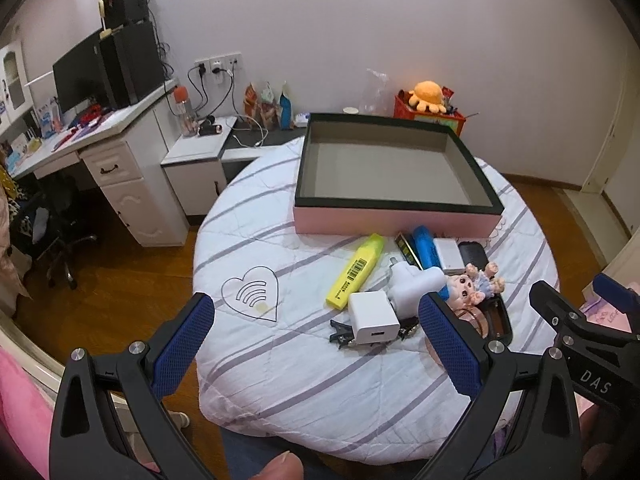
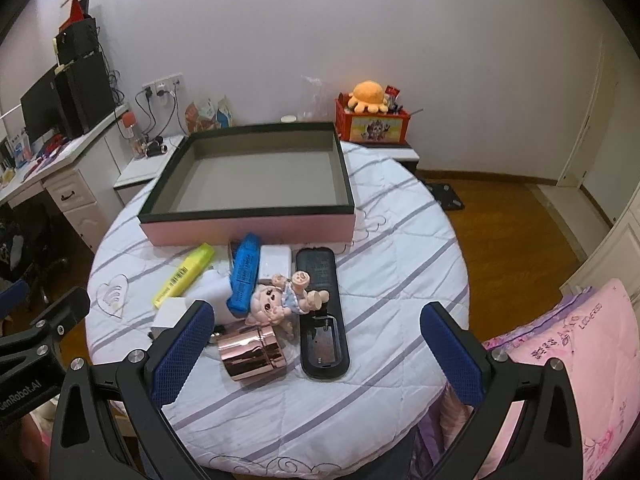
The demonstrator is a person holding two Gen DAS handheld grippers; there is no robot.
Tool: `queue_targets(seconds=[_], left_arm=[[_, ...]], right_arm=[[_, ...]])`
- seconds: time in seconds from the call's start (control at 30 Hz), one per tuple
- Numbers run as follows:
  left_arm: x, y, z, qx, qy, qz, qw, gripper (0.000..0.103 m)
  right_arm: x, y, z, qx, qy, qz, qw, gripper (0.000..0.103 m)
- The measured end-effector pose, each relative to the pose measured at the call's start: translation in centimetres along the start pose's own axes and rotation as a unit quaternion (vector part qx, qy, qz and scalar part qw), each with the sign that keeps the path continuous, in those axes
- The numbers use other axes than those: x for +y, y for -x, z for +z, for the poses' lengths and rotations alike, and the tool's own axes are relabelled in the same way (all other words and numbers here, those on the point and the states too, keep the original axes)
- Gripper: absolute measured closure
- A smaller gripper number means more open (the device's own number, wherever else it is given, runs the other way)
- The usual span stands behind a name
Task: Organize rigid objects
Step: 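Reach the left gripper down and grasp the yellow highlighter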
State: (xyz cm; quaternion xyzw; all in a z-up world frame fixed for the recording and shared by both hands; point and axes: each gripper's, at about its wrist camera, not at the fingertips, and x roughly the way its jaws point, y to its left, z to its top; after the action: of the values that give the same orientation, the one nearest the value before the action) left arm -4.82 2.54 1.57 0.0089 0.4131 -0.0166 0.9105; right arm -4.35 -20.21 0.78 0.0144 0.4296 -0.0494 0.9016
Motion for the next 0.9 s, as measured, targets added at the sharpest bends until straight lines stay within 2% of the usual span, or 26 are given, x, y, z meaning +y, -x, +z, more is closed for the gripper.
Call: queue_targets(seconds=[0.17,0.33,0.5,0.9], left_arm=[[-0.4,-2.6,0.0,0.016,-0.002,-0.003,0.9999,0.000],[-0.1,-6.2,0.7,0.051,0.005,-0.024,0.9984,0.000],[-0.9,-10.2,2.0,0.078,-0.015,-0.043,0.9959,0.000],[-2.1,-17.5,3.3,0.144,-0.060,-0.042,0.9868,0.000]], right_arm=[[-0.5,-2.5,0.0,0.024,-0.001,0.009,1.000,0.000],[-0.7,-5.1,0.4,0.047,0.001,0.016,0.999,0.000],[-0.8,-7.2,1.3,0.058,0.002,0.017,0.998,0.000],[-1.0,-10.3,2.7,0.080,0.000,0.005,0.997,0.000]])
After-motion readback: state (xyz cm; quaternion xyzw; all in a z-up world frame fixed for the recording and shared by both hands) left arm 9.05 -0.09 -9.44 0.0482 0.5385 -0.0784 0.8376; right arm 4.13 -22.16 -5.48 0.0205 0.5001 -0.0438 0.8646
